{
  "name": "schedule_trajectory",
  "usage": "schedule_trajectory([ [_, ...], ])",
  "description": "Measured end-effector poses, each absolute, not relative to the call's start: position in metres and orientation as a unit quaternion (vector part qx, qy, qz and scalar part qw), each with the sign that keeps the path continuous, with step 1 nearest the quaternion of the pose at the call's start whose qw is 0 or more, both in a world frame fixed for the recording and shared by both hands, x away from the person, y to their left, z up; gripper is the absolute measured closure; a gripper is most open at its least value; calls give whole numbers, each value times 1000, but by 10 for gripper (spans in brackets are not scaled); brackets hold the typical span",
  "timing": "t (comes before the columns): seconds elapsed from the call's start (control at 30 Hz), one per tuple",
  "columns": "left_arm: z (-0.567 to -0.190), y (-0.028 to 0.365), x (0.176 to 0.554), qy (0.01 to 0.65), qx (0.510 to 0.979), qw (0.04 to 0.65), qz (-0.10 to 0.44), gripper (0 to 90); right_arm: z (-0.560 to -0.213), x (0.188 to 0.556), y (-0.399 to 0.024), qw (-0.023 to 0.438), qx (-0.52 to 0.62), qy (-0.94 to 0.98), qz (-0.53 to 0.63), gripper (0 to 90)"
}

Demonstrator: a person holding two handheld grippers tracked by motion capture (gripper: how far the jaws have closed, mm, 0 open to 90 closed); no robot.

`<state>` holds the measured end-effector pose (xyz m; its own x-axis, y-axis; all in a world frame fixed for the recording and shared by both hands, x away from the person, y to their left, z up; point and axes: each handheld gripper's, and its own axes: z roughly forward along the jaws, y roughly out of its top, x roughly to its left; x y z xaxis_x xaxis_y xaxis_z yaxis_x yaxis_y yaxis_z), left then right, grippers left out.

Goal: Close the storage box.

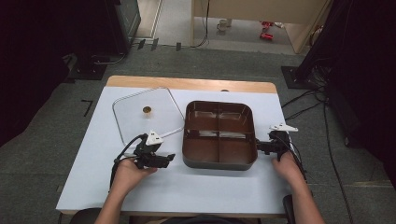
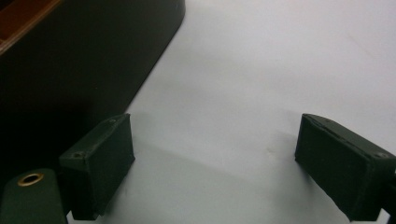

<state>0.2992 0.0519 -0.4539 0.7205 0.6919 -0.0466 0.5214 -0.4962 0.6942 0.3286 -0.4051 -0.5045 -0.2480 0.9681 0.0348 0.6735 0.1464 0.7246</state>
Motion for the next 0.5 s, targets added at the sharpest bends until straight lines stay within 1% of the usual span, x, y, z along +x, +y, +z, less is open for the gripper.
schedule_trajectory([
  [0.2, -448, 55, 313, 366, 853, 355, 113, 276, -505, 329, -405, 229, 569, 722, 321, 110],
  [0.5, -442, 60, 327, 372, 853, 347, 119, 274, -505, 329, -405, 229, 568, 722, 321, 110],
])
